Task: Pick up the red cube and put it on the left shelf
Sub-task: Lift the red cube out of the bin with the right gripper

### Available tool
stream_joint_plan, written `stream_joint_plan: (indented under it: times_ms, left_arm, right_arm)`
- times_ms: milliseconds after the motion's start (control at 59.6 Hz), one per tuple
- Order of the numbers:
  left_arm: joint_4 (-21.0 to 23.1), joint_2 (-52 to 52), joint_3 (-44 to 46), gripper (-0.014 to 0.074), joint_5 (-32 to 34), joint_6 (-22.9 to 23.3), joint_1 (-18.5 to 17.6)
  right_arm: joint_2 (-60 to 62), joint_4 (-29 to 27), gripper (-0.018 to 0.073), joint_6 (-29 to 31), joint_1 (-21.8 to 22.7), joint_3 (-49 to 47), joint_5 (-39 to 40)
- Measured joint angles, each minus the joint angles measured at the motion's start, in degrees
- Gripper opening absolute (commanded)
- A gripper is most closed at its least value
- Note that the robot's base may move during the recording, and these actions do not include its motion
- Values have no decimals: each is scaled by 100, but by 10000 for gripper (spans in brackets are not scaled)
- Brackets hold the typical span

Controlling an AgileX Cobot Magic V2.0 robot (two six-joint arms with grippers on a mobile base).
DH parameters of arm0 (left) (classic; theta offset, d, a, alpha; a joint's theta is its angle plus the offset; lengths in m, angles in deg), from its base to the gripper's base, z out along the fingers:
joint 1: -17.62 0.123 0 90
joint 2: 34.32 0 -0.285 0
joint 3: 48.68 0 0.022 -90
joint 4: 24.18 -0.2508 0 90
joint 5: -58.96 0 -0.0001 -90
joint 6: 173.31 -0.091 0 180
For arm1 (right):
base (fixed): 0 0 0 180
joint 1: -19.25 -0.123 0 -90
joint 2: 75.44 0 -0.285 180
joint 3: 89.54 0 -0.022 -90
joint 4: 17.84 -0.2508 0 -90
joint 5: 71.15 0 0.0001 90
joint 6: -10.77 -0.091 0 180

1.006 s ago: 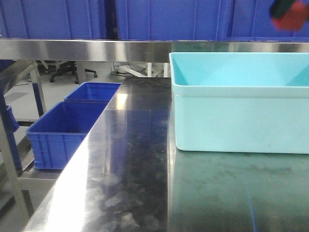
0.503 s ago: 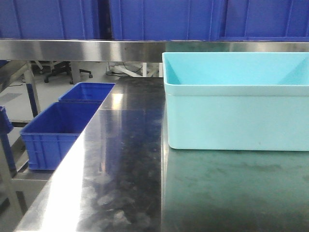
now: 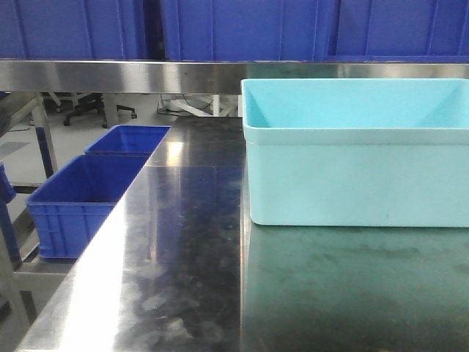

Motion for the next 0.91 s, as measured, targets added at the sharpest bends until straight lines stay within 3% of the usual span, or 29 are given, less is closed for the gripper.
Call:
stream_joint_plan:
  times_ms: [906]
  left_arm:
    - [0,0,0,102,0,0,0]
  right_arm:
    - [13,0,55,0,0,13,12]
